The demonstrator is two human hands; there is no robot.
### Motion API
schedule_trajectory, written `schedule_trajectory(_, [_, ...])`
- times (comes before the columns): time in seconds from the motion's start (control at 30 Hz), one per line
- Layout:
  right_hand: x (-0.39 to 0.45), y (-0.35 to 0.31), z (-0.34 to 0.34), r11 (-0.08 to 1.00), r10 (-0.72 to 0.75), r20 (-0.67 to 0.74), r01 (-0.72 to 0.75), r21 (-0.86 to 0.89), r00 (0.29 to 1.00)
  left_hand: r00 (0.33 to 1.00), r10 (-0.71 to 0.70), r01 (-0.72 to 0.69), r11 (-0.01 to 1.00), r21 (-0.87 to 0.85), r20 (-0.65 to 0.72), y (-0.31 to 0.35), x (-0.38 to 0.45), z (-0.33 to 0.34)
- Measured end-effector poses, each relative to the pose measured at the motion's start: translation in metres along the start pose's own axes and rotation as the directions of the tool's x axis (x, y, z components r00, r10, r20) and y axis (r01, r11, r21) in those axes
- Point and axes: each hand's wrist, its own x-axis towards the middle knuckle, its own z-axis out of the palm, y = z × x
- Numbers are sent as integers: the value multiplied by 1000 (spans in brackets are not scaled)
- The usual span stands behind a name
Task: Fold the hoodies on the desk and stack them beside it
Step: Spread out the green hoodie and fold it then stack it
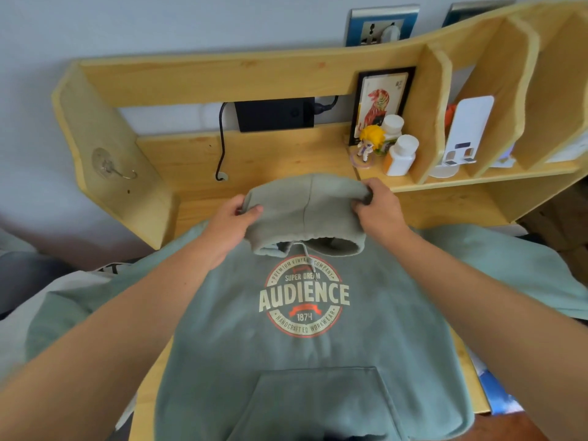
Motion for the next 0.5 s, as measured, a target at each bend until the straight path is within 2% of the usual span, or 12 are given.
schedule_trajectory(0.13, [-33, 27, 7, 999, -50, -42, 49, -18, 998, 1000, 1, 1, 996, 91, -24, -43, -20, -2])
schedule_trajectory(0.23, [-94, 81, 20, 986, -118, 97, 128, -110, 988, 998, -42, 28, 948, 318, 39, -94, -63, -3])
schedule_trajectory(0.27, [-117, 98, 23, 979, -132, 173, 156, -133, 976, 992, -103, 68, 923, 378, 72, -110, -78, -1])
schedule_trajectory(0.3, [-134, 113, 24, 986, -61, 221, 93, -138, 973, 980, -182, 136, 909, 393, 82, -124, -92, 2])
schedule_trajectory(0.33, [-143, 125, 25, 990, 64, 221, -34, -135, 973, 955, -291, 257, 905, 340, 53, -133, -100, 4])
schedule_trajectory(0.37, [-143, 129, 24, 972, 227, 180, -211, -108, 957, 916, -401, 394, 896, 204, -12, -140, -102, 7])
schedule_trajectory(0.4, [-136, 132, 25, 925, 379, 115, -375, -59, 918, 843, -532, 536, 844, 32, -82, -142, -98, 11])
schedule_trajectory(0.43, [-128, 130, 28, 856, 511, 96, -516, 34, 854, 766, -637, 626, 770, -124, -88, -140, -92, 15])
schedule_trajectory(0.47, [-119, 124, 32, 762, 610, 185, -635, 130, 770, 713, -700, 676, 704, -220, -49, -136, -84, 19])
schedule_trajectory(0.5, [-109, 119, 37, 668, 667, 296, -724, 170, 684, 688, -726, 694, 662, -282, -12, -131, -75, 22])
